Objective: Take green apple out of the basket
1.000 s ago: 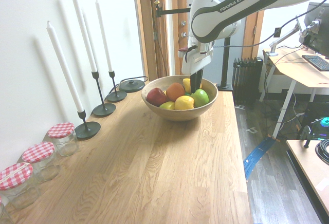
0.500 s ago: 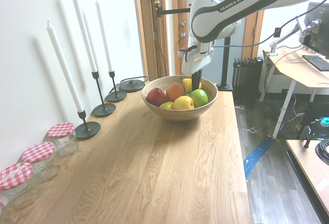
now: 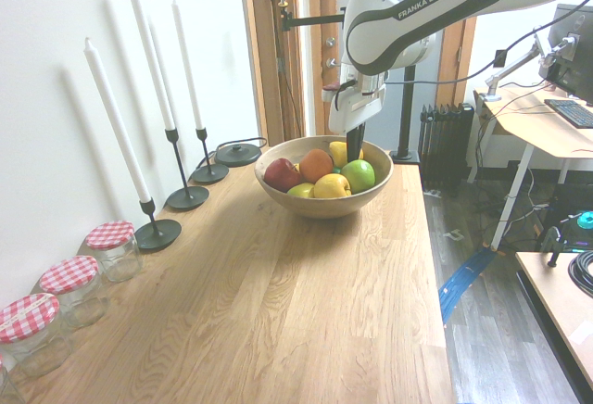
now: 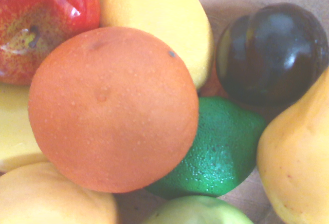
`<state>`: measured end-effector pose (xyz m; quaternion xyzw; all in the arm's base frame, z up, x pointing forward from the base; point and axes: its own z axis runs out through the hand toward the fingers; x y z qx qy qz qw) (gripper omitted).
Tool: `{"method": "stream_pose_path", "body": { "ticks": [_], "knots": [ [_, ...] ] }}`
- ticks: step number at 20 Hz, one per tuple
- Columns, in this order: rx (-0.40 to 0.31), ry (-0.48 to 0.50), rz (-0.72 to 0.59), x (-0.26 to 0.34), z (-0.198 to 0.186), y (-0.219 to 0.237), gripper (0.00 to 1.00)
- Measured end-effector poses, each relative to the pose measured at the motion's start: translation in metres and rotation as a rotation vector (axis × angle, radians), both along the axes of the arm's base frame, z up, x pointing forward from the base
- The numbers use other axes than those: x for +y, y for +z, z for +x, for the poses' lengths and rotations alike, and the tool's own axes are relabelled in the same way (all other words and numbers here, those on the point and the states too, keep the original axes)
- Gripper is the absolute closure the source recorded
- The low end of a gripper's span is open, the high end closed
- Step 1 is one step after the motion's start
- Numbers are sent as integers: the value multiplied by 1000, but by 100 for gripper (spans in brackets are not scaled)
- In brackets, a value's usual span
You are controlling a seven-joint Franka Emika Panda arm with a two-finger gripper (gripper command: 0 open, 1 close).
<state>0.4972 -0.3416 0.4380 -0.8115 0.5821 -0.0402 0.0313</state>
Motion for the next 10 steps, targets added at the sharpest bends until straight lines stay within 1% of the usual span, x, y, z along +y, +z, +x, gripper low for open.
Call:
{"method": "stream_pose_path", "body": {
  "ticks": [6,10],
  "knots": [
    [-5,1,0,1,-1,4,0],
    [-35,22,-12,11,1,24,0]
  ]
}}
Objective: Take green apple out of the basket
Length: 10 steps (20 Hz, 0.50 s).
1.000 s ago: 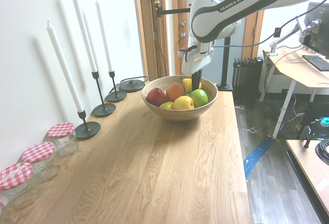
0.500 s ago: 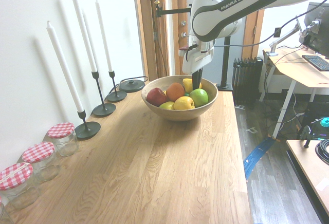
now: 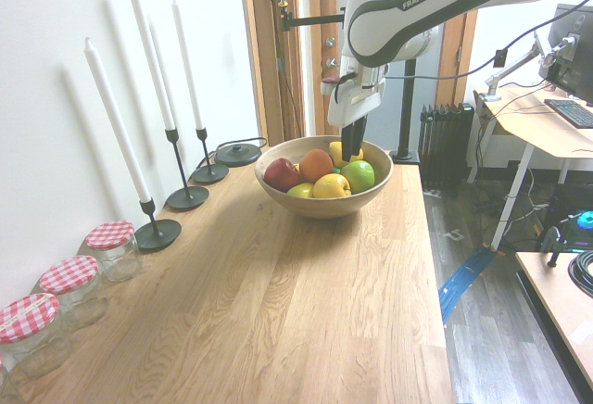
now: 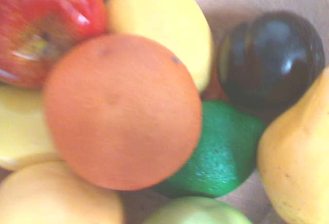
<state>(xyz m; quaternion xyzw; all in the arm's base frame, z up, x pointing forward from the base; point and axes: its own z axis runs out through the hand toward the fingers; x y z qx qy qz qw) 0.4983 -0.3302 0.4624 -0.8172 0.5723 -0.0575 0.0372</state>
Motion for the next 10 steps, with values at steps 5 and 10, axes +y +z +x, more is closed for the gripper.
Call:
{"method": "stream_pose_path", "body": {
  "ticks": [5,10],
  "knots": [
    [-24,30,-3,16,0,23,0],
    [3,22,13,15,-5,7,0]
  ]
}}
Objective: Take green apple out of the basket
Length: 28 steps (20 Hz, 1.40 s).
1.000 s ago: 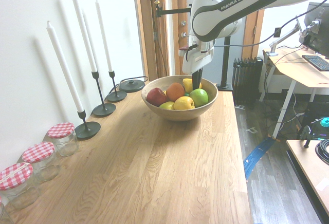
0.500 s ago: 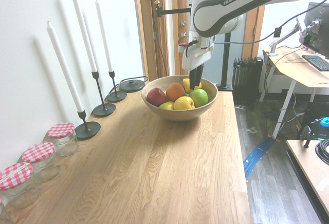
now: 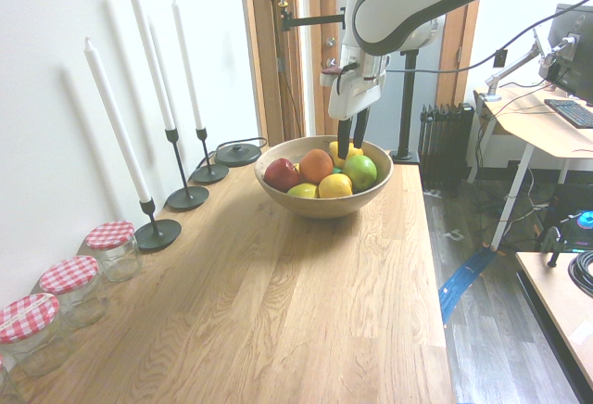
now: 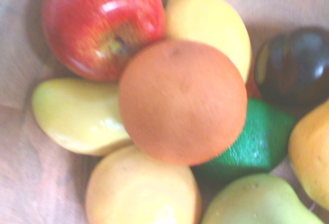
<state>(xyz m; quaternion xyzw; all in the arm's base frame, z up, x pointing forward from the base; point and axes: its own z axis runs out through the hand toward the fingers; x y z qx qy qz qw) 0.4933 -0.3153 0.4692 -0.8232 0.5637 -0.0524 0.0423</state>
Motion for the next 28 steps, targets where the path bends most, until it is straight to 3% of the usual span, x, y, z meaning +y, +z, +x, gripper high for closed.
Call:
{"method": "stream_pose_path", "body": {
  "ticks": [11,20,21,28],
  "knots": [
    [25,-55,25,-17,-23,-31,0],
    [34,-48,40,-18,-11,-70,0],
    [36,-46,42,-18,-8,-74,100],
    [26,-31,30,-15,2,-74,100]
  ]
}}
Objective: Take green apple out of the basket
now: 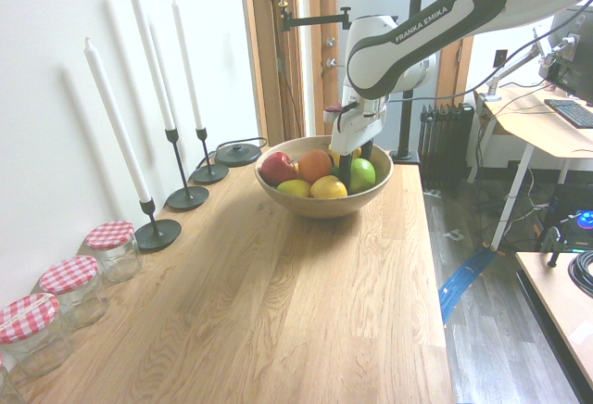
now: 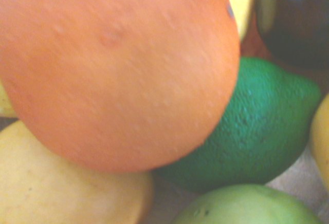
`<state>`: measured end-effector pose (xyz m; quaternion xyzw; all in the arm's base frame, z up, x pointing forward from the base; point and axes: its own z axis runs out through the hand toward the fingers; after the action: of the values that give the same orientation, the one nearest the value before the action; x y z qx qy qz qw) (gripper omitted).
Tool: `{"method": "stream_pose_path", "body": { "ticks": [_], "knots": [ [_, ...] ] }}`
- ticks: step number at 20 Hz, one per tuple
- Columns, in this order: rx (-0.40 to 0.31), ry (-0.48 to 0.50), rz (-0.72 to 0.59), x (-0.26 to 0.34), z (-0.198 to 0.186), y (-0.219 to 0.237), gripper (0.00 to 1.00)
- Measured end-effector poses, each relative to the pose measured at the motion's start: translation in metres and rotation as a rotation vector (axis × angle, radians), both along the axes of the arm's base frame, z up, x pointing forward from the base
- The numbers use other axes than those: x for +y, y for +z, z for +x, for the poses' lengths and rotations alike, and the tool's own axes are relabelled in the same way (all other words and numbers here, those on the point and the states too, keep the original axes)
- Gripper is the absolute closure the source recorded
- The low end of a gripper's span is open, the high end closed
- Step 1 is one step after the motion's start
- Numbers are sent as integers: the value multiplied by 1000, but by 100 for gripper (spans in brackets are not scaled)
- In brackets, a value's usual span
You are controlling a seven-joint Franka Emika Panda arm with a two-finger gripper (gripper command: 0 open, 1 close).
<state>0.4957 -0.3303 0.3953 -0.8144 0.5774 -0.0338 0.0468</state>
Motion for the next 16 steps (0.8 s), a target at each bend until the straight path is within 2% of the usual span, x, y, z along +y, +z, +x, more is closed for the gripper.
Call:
{"method": "stream_pose_path", "body": {
  "ticks": [12,16],
  "knots": [
    [-1,-3,0,-2,-1,1,100],
    [-33,16,-19,3,1,32,100]
  ]
}}
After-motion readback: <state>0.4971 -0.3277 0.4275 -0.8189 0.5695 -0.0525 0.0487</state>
